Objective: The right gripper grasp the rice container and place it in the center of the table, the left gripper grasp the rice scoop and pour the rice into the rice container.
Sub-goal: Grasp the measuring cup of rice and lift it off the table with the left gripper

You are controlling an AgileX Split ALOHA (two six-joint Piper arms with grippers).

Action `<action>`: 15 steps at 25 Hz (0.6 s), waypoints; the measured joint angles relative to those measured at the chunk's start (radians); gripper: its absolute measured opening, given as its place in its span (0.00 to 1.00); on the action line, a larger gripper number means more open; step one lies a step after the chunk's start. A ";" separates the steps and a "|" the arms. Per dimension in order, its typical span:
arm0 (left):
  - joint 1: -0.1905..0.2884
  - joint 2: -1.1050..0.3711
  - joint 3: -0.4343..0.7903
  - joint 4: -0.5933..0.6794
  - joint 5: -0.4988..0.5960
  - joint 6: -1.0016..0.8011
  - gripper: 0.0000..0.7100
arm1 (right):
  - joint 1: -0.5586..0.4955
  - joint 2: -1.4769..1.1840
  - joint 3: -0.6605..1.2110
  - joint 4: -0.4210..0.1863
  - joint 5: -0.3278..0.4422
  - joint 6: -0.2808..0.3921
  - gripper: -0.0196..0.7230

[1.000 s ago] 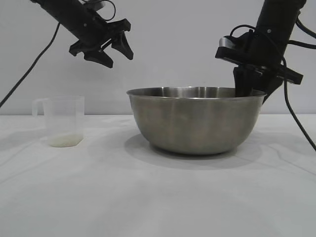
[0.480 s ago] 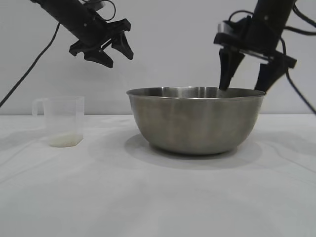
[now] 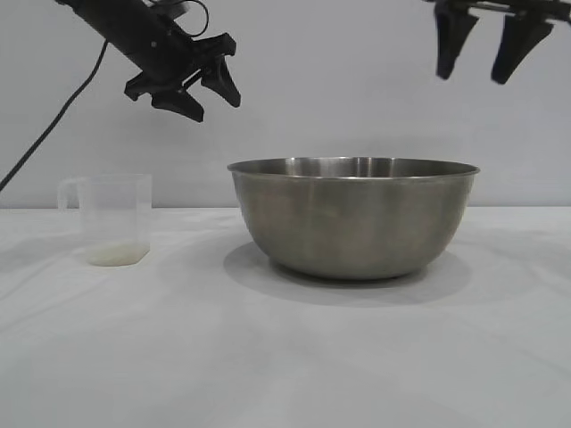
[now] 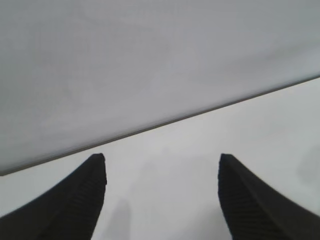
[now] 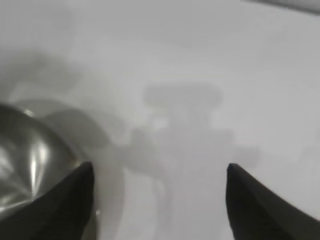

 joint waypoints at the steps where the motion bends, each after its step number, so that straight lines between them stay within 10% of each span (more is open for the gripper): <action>1: 0.000 0.000 0.000 0.000 0.000 0.000 0.60 | -0.009 -0.046 0.063 0.010 -0.055 -0.022 0.70; 8: 0.000 -0.006 0.000 0.000 0.000 0.000 0.60 | -0.018 -0.426 0.550 0.083 -0.386 -0.188 0.70; 15: 0.000 -0.006 0.000 -0.001 0.005 0.000 0.60 | -0.018 -0.727 0.808 0.178 -0.403 -0.227 0.70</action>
